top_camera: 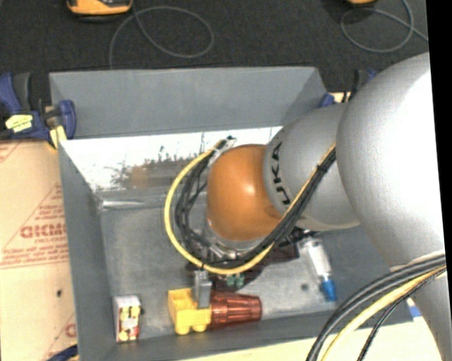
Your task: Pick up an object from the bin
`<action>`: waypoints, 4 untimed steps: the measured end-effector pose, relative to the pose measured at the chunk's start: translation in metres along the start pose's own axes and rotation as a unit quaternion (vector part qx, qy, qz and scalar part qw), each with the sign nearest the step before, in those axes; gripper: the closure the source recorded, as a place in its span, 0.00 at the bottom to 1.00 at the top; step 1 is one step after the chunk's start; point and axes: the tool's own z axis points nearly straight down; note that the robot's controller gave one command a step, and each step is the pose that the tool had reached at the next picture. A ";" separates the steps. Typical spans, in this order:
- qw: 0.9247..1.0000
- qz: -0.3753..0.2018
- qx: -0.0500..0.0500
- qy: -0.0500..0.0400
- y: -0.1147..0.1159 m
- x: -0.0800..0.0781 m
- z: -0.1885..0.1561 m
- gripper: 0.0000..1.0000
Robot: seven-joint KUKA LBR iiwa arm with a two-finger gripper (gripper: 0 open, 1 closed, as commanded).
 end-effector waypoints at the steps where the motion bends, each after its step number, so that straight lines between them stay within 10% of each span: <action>1: 1.000 0.000 0.000 0.000 0.000 0.000 0.000 1.00; 4: 1.000 0.000 0.001 0.002 0.000 0.002 -0.030 1.00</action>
Offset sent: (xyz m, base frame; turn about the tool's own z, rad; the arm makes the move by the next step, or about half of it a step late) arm -0.0001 0.0000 0.0358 0.0000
